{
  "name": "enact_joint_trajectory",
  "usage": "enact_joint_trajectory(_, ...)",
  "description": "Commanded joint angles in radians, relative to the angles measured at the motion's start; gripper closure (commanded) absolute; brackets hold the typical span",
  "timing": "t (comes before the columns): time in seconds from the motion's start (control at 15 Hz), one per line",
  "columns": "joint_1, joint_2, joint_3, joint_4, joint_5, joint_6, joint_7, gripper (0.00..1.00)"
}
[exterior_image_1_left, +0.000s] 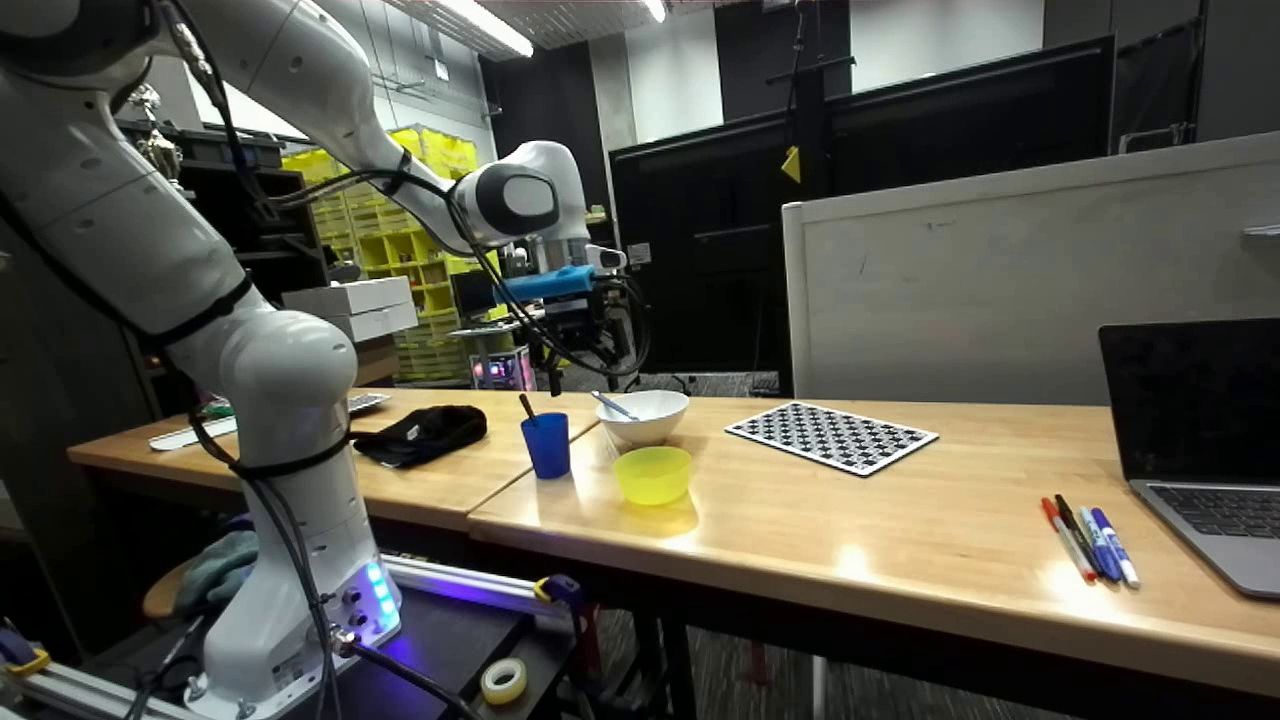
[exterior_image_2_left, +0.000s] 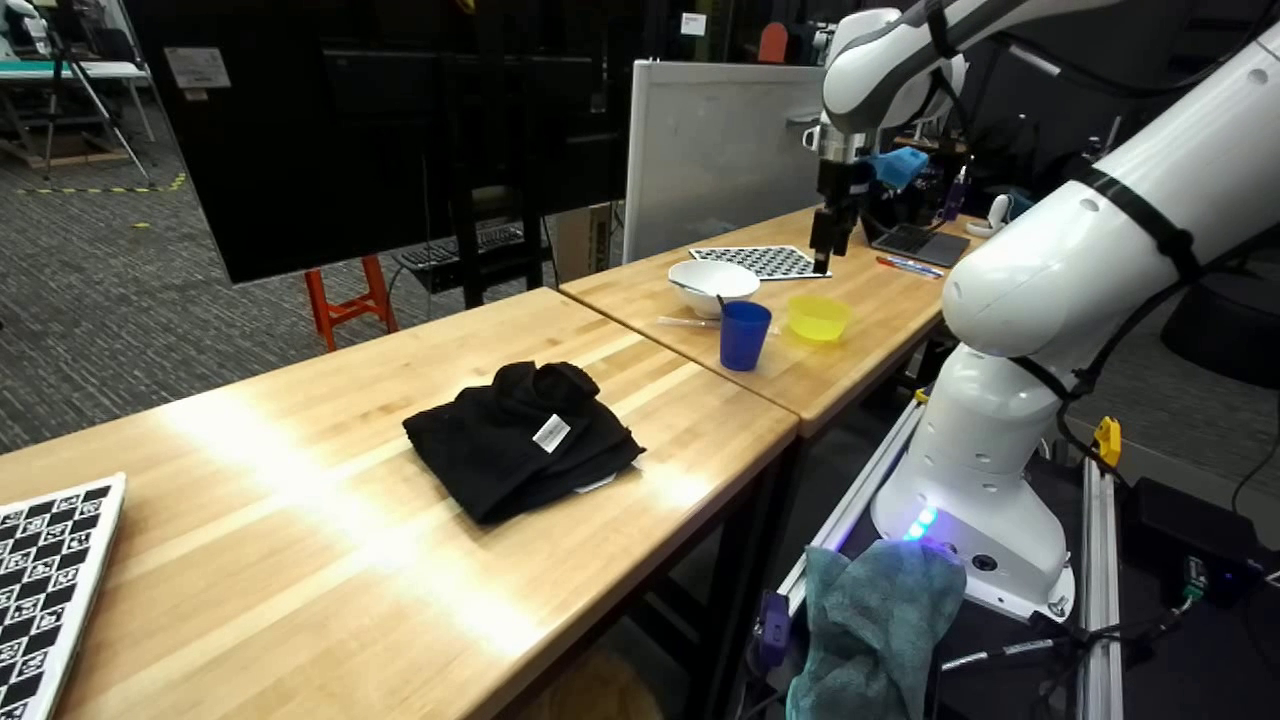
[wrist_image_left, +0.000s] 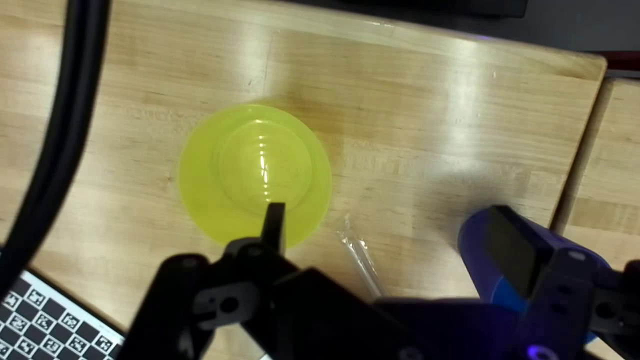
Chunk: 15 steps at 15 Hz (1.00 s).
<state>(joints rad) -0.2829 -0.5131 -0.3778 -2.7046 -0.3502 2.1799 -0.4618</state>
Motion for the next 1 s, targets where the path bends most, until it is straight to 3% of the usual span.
enact_joint_trajectory(0.0, -0.025, 0.031, -0.026, -0.020, -0.019, 0.059, -0.051, 0.00)
enact_joint_trajectory(0.93, -0.017, 0.264, -0.040, -0.024, 0.019, 0.269, -0.134, 0.00)
